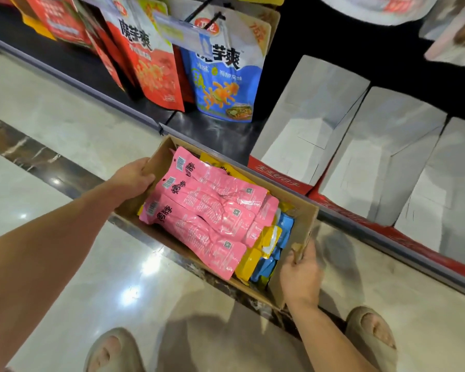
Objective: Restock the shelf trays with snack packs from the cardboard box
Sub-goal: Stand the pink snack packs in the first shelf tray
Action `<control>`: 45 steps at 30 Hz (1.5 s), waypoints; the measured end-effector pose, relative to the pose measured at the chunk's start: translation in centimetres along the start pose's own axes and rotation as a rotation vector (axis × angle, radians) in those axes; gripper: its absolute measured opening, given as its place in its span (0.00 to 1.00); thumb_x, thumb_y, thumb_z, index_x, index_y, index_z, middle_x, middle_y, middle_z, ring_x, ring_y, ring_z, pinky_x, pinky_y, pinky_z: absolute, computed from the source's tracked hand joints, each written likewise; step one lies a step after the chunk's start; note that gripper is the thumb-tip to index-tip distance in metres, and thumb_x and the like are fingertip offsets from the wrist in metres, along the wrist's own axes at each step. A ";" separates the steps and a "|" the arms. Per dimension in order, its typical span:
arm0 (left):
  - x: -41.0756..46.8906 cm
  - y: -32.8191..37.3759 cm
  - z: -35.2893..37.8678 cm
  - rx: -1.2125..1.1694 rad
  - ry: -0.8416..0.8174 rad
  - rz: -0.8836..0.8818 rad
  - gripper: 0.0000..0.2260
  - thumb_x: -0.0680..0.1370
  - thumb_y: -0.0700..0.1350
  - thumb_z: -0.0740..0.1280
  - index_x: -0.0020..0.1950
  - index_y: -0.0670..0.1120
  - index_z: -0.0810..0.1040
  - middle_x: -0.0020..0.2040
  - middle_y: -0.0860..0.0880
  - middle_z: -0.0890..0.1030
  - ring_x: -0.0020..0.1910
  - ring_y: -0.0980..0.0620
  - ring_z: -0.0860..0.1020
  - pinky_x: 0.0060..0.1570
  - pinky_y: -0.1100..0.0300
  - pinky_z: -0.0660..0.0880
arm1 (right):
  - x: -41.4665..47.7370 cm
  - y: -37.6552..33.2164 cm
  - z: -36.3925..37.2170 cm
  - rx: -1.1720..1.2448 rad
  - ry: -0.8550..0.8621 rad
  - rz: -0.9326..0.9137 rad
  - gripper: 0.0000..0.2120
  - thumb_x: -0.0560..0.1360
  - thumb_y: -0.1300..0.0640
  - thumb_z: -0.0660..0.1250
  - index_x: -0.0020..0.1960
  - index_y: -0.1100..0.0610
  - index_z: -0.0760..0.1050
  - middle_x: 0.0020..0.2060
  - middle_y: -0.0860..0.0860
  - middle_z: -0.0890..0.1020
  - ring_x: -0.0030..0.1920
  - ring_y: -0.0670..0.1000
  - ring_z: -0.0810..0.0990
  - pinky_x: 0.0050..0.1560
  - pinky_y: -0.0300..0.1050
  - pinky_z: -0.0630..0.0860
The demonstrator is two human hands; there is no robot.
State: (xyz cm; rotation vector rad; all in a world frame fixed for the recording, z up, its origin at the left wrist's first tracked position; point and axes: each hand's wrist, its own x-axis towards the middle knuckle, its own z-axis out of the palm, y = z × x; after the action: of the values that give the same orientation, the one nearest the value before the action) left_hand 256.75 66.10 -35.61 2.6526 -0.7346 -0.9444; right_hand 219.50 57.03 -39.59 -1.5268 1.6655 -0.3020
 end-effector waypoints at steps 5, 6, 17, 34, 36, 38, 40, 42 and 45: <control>-2.9 2.3 -1.3 -0.011 0.060 0.018 0.21 0.80 0.49 0.63 0.72 0.46 0.68 0.66 0.43 0.77 0.60 0.41 0.76 0.61 0.48 0.71 | 0.8 -1.1 -2.1 -0.144 -0.127 0.012 0.13 0.81 0.60 0.62 0.66 0.57 0.68 0.46 0.52 0.82 0.44 0.54 0.81 0.38 0.42 0.71; -3.8 3.0 -1.6 -0.007 0.075 0.034 0.23 0.80 0.49 0.64 0.74 0.44 0.67 0.68 0.42 0.75 0.64 0.40 0.75 0.63 0.48 0.70 | 0.8 -1.6 -2.6 -0.200 -0.150 0.013 0.15 0.81 0.58 0.63 0.67 0.57 0.67 0.46 0.53 0.82 0.43 0.54 0.81 0.37 0.42 0.73; -15.6 6.0 -2.3 -0.086 0.193 -0.034 0.25 0.79 0.55 0.66 0.70 0.41 0.69 0.63 0.41 0.78 0.60 0.41 0.77 0.56 0.55 0.72 | -0.8 -12.4 -7.5 -0.715 -0.206 -0.569 0.24 0.79 0.45 0.60 0.70 0.57 0.67 0.65 0.58 0.72 0.67 0.61 0.70 0.65 0.59 0.71; -15.8 6.0 7.1 -0.460 0.131 -0.268 0.41 0.73 0.59 0.70 0.77 0.43 0.55 0.72 0.42 0.68 0.69 0.40 0.71 0.66 0.46 0.72 | -0.9 -16.2 -1.0 -0.817 -0.411 -0.935 0.28 0.80 0.44 0.61 0.76 0.55 0.63 0.69 0.56 0.70 0.70 0.58 0.67 0.68 0.55 0.68; -14.0 6.3 8.4 -0.510 0.149 -0.311 0.39 0.71 0.60 0.71 0.73 0.45 0.57 0.70 0.43 0.67 0.66 0.41 0.72 0.65 0.45 0.72 | 0.6 -16.3 0.8 -0.825 -0.422 -0.949 0.28 0.80 0.45 0.61 0.77 0.55 0.62 0.70 0.56 0.70 0.70 0.58 0.66 0.68 0.55 0.68; -12.6 6.6 9.6 -0.516 0.166 -0.348 0.39 0.72 0.60 0.71 0.73 0.45 0.55 0.70 0.43 0.63 0.67 0.40 0.70 0.65 0.45 0.71 | 2.1 -16.5 2.6 -0.856 -0.433 -0.987 0.30 0.81 0.44 0.60 0.78 0.54 0.59 0.72 0.56 0.68 0.70 0.59 0.66 0.69 0.56 0.68; -11.4 6.9 10.6 -0.498 0.209 -0.375 0.40 0.72 0.59 0.71 0.73 0.44 0.53 0.71 0.43 0.60 0.68 0.39 0.68 0.66 0.44 0.70 | 3.3 -16.7 4.1 -0.888 -0.449 -1.004 0.30 0.81 0.43 0.59 0.79 0.54 0.58 0.73 0.56 0.66 0.72 0.59 0.65 0.70 0.56 0.67; -10.7 7.2 11.6 -0.513 0.262 -0.380 0.42 0.72 0.59 0.72 0.74 0.44 0.51 0.72 0.43 0.57 0.69 0.39 0.66 0.67 0.44 0.69 | 4.1 -16.5 5.4 -0.903 -0.471 -0.994 0.30 0.81 0.42 0.58 0.79 0.53 0.58 0.73 0.56 0.66 0.72 0.60 0.64 0.70 0.57 0.67; -9.8 7.1 12.3 -0.530 0.290 -0.414 0.47 0.71 0.61 0.72 0.77 0.45 0.46 0.74 0.44 0.53 0.70 0.38 0.64 0.68 0.40 0.67 | 5.0 -15.9 6.8 -0.909 -0.483 -0.965 0.30 0.82 0.41 0.56 0.79 0.52 0.58 0.74 0.55 0.64 0.73 0.59 0.62 0.71 0.57 0.67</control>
State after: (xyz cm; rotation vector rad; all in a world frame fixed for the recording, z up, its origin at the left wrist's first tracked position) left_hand 239.67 64.66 -37.24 2.4054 0.1290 -0.6887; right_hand 235.92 51.23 -35.21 -2.7425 0.5526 0.3870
